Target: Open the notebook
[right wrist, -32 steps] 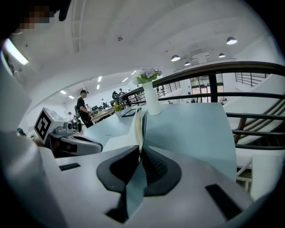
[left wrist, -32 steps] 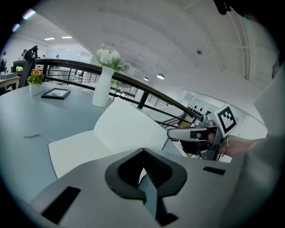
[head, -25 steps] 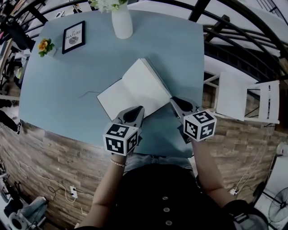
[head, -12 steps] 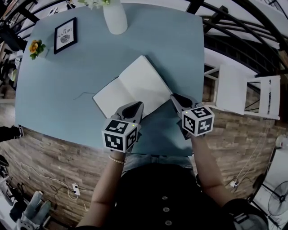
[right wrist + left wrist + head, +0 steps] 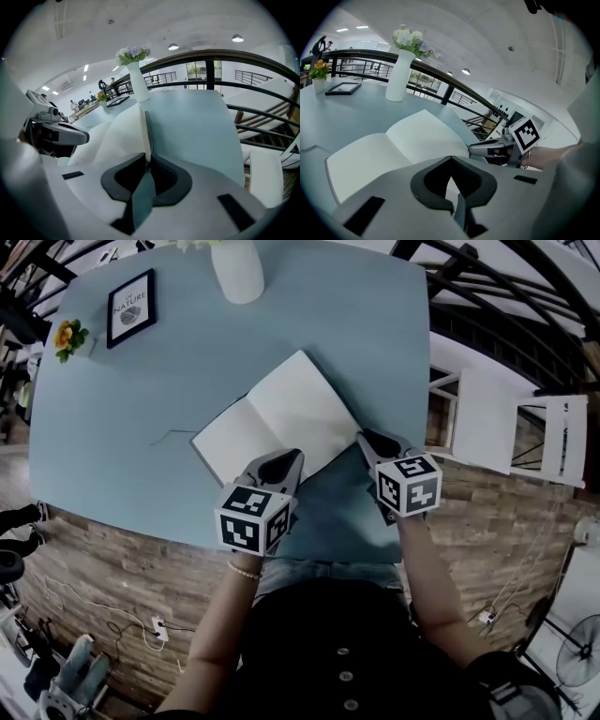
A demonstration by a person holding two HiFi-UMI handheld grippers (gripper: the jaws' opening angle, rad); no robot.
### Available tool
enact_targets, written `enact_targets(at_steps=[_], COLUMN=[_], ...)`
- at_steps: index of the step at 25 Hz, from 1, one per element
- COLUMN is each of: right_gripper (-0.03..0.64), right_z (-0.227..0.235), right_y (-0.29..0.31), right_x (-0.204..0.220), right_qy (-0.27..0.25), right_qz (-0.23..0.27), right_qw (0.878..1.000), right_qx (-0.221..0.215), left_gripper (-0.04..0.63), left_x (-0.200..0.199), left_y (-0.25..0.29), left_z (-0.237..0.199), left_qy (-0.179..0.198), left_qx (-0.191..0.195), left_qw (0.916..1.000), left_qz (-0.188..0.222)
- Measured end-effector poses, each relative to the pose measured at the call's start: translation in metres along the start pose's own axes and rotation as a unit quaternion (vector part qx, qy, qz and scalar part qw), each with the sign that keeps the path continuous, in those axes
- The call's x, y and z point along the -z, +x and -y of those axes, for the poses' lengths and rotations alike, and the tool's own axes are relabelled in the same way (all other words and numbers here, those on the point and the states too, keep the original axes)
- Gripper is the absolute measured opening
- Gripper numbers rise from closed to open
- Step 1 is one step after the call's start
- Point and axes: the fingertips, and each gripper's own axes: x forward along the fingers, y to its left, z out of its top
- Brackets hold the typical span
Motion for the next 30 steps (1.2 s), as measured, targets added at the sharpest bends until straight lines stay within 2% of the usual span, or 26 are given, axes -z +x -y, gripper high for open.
enact_targets(at_steps=[12,19,26,30], right_gripper=[0.057,0.081,0.133,0.129], right_z=[0.007,0.011,0.018,0.02], right_y=[0.007,0.006,0.001,-0.008], right_x=[0.008,0.009,0.008,0.003], right_qy=[-0.05,-0.048,-0.052,-0.048], right_qz=[-0.029,-0.024,-0.022,-0.006], right_qw=[0.998,0.997,0.995,0.995], right_qx=[0.039,0.054,0.077,0.083], left_gripper=[0.017,0.017,0.017,0.017], left_x=[0.003,0.006,0.006,0.005], left_y=[0.003,0.001,0.0,-0.004], left_z=[0.008,0.008,0.013,0.015], left_qy=[0.004,0.002,0.002,0.003], left_qx=[0.009,0.007,0.008,0.007], left_qw=[0.9999,1.0,1.0,1.0], left_qz=[-0.005,-0.005,-0.002,0.004])
